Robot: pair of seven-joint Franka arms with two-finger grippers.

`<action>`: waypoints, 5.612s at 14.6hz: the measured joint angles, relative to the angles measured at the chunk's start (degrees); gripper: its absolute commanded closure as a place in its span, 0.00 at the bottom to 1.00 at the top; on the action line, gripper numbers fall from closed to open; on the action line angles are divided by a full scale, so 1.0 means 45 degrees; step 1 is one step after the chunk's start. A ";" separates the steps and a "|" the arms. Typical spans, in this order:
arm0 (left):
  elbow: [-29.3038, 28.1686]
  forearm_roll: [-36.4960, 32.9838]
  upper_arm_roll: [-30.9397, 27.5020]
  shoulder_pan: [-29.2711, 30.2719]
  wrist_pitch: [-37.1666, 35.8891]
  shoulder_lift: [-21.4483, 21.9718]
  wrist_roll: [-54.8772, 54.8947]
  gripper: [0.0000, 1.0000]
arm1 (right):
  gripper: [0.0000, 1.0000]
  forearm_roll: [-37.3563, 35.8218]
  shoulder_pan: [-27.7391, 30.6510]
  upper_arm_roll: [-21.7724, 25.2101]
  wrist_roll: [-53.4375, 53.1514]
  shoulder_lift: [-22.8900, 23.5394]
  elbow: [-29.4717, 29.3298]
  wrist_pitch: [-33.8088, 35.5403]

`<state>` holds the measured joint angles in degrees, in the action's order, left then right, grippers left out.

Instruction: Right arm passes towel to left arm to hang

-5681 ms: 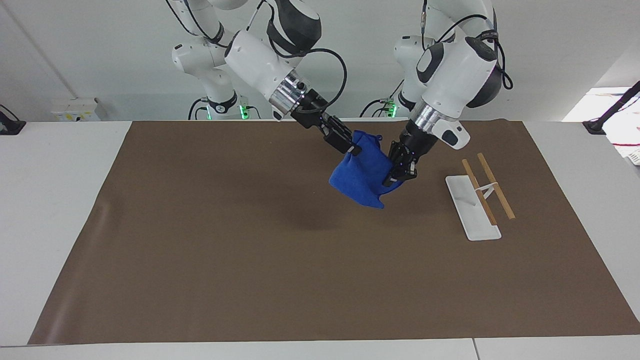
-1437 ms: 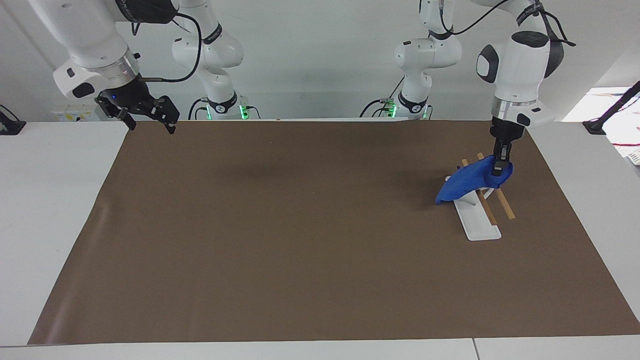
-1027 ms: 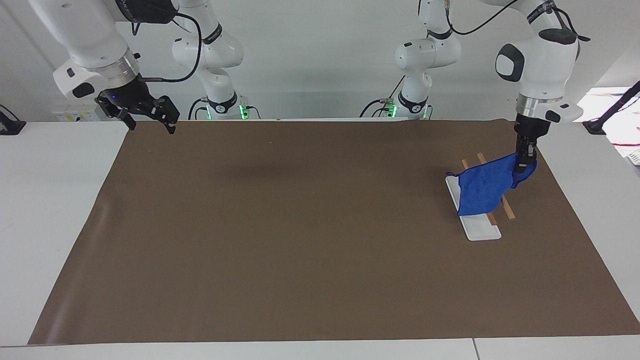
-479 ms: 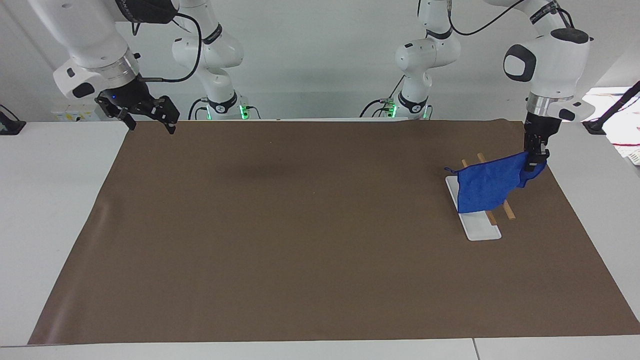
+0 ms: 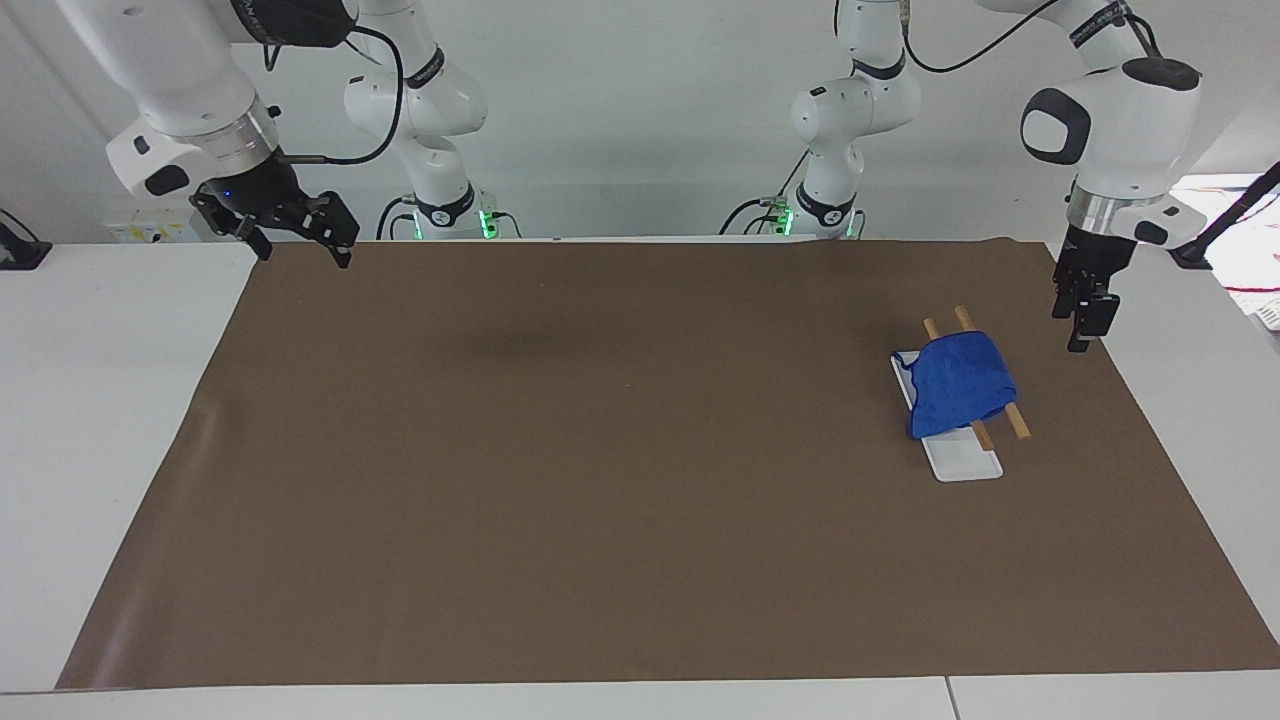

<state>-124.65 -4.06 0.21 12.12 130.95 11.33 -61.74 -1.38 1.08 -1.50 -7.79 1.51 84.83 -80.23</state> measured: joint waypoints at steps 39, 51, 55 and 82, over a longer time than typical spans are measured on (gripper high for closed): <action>0.6902 0.1384 0.0293 -0.3421 -0.9757 -0.1607 1.3143 0.00 | 0.00 0.0000 0.0000 0.0000 0.0000 0.0000 0.0000 0.0000; 0.7067 0.1380 0.0254 -0.3415 -0.9795 -0.1899 1.3147 0.00 | 0.00 0.0000 0.0000 0.0000 0.0000 0.0000 0.0000 0.0000; 0.7067 0.1380 0.0234 -0.3406 -0.9795 -0.1899 1.3151 0.00 | 0.00 0.0000 0.0000 0.0000 0.0000 0.0000 0.0000 0.0000; 0.7092 0.1380 0.0225 -0.3404 -0.9808 -0.1886 1.3148 0.00 | 0.00 0.0301 0.0416 0.0042 0.0004 0.0000 0.0168 -0.0495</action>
